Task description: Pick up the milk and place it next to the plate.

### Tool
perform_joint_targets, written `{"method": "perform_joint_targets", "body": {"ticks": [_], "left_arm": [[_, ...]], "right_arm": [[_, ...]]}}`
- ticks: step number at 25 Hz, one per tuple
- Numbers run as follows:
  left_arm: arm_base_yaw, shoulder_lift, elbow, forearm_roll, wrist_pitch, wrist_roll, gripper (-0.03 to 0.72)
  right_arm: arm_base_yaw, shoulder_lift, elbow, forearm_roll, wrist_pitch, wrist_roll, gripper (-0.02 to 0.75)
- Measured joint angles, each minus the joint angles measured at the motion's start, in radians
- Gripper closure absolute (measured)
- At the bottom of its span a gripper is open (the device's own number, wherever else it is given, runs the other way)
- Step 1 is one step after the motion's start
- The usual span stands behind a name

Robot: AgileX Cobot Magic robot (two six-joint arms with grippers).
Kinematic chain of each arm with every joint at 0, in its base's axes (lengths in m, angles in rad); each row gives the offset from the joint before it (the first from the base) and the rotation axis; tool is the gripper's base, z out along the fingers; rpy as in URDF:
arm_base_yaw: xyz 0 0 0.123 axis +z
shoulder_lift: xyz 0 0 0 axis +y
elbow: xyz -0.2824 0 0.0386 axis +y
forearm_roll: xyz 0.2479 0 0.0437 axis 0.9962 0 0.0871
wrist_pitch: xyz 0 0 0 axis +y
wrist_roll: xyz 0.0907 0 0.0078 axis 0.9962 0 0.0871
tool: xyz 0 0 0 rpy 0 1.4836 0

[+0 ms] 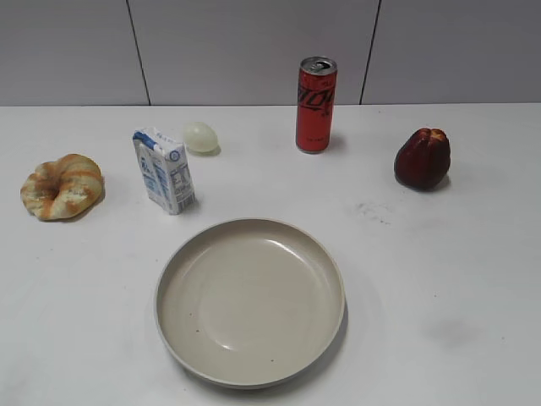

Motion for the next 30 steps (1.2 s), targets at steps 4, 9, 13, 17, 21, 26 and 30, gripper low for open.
{"method": "perform_joint_targets", "body": {"ticks": [4,9,13,17,21,26,30], "left_arm": [[0.0,0.0,0.0,0.0,0.0,0.0,0.459],[0.0,0.0,0.0,0.0,0.0,0.0,0.459],[0.0,0.0,0.0,0.0,0.0,0.0,0.459],[0.0,0.0,0.0,0.0,0.0,0.0,0.459],[0.0,0.0,0.0,0.0,0.0,0.0,0.459],[0.0,0.0,0.0,0.0,0.0,0.0,0.459],[0.0,0.0,0.0,0.0,0.0,0.0,0.459]], "right_arm": [[0.0,0.0,0.0,0.0,0.0,0.0,0.165],[0.0,0.0,0.0,0.0,0.0,0.001,0.165],[0.0,0.001,-0.008,0.007,-0.025,0.012,0.165],[0.0,0.056,-0.014,0.009,-0.235,0.015,0.165],[0.0,0.187,0.028,0.046,-0.498,0.015,0.166],[0.0,0.471,0.026,0.124,-0.654,-0.014,0.166],[0.024,0.78,-0.052,0.303,-0.661,-0.2,0.166]]}}
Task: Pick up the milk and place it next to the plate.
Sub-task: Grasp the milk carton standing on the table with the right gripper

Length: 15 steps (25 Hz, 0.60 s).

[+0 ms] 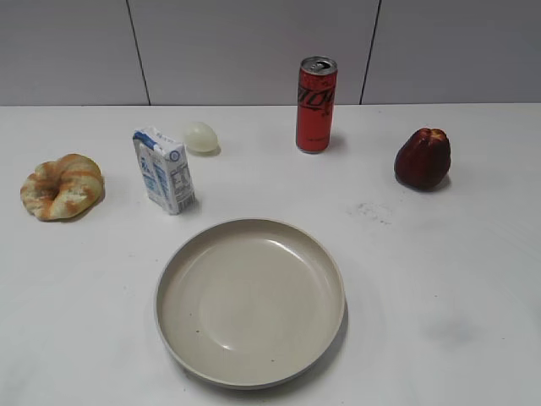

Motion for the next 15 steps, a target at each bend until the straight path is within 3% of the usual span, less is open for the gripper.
{"method": "perform_joint_targets", "body": {"ticks": [4,9,15], "left_arm": [[0.0,0.0,0.0,0.0,0.0,0.0,0.459],[0.0,0.0,0.0,0.0,0.0,0.0,0.459],[0.0,0.0,0.0,0.0,0.0,0.0,0.459]], "right_arm": [[0.116,0.311,-0.177,0.062,0.049,-0.085,0.166],[0.31,0.642,-0.467,0.027,0.125,-0.098,0.166],[0.48,0.961,-0.82,-0.003,0.226,-0.101,0.166]]}}
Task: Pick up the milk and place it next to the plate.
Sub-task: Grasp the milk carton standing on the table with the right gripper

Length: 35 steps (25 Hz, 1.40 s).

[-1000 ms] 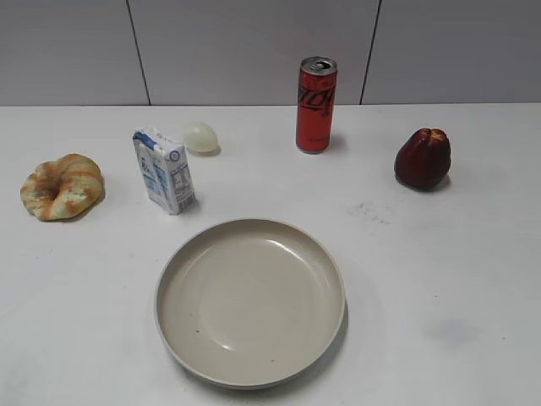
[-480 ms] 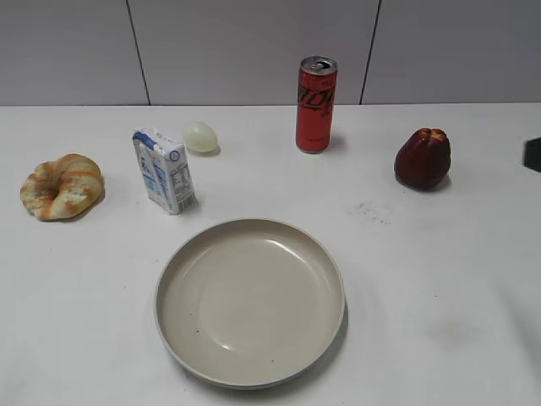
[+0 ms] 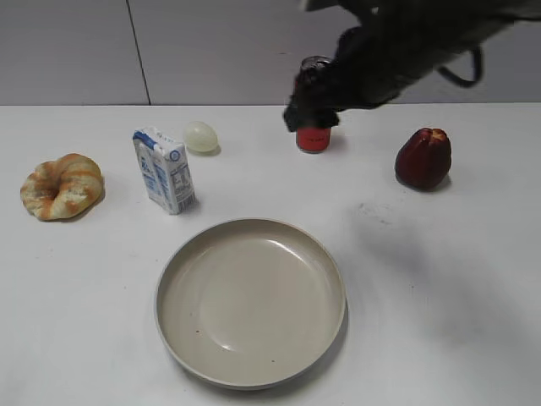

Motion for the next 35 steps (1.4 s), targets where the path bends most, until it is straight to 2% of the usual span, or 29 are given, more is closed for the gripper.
{"method": "perform_joint_targets", "body": {"ticks": [4,9,15,19,28,32,35], "left_arm": [[0.0,0.0,0.0,0.0,0.0,0.0,0.458],[0.0,0.0,0.0,0.0,0.0,0.0,0.458],[0.0,0.0,0.0,0.0,0.0,0.0,0.458],[0.0,0.0,0.0,0.0,0.0,0.0,0.457],[0.0,0.0,0.0,0.0,0.0,0.0,0.455],[0.0,0.0,0.0,0.0,0.0,0.0,0.454],[0.0,0.0,0.0,0.0,0.0,0.0,0.454]], "right_arm": [[0.076,0.199,-0.296,-0.003,0.161,0.0,0.149],[0.161,0.413,-0.651,-0.035,0.317,0.018,0.07],[0.216,0.604,-0.892,-0.075,0.302,0.054,0.059],[0.218,0.677,-0.956,-0.074,0.272,0.058,0.059],[0.218,0.773,-0.965,-0.075,0.189,0.057,0.092],[0.218,0.802,-0.965,-0.083,0.177,0.058,0.172],[0.218,0.81,-0.965,-0.084,0.172,0.058,0.273]]}}
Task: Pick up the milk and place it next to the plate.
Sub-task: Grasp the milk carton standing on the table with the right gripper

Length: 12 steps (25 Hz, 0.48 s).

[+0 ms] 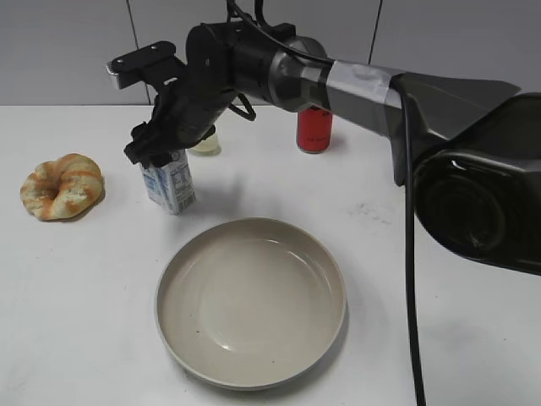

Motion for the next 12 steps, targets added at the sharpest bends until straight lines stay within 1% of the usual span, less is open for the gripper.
{"method": "perform_joint_targets", "body": {"ticks": [2,4,7,12], "left_arm": [[0.0,0.0,0.0,0.0,0.0,0.0,0.454],[0.0,0.0,0.0,0.0,0.0,0.0,0.454],[0.0,0.0,0.0,0.0,0.0,0.0,0.454],[0.0,0.0,0.0,0.0,0.0,0.0,0.454]], "right_arm": [[0.0,0.003,0.0,0.001,0.003,-0.001,0.341],[0.0,0.003,0.0,0.002,0.005,-0.001,0.37],[0.0,0.003,0.0,0.007,0.006,-0.001,0.38],[0.0,0.003,0.0,0.034,0.011,0.0,0.374]]}}
